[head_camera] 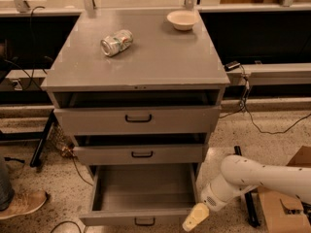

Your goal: Close bottom drawer

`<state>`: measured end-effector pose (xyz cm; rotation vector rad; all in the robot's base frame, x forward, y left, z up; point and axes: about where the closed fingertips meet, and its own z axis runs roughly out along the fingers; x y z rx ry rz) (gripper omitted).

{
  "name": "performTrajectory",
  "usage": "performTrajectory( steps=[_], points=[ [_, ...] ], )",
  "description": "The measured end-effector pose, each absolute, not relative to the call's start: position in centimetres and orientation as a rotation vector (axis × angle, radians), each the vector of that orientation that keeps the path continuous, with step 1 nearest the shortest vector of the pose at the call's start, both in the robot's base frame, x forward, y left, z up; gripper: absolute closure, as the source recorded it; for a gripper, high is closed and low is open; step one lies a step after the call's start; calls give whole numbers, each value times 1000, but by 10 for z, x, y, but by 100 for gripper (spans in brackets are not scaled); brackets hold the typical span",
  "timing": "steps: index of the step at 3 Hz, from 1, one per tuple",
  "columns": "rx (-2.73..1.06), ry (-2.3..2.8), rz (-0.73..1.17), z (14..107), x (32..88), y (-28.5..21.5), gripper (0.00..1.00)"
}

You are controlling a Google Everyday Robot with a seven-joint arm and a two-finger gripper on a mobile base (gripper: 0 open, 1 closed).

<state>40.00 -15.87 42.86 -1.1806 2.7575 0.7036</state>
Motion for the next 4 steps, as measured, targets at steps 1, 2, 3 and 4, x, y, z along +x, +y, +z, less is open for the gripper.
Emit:
performTrajectory(
  steps=[1, 2, 3, 4],
  points=[
    [-1188, 2764, 775, 364, 393, -136, 0],
    [-1182, 2766, 774, 321, 394, -118, 16],
    [-1173, 2771, 770, 290, 397, -108, 40],
    [-1133, 2765, 802, 260, 399, -104, 63]
  ],
)
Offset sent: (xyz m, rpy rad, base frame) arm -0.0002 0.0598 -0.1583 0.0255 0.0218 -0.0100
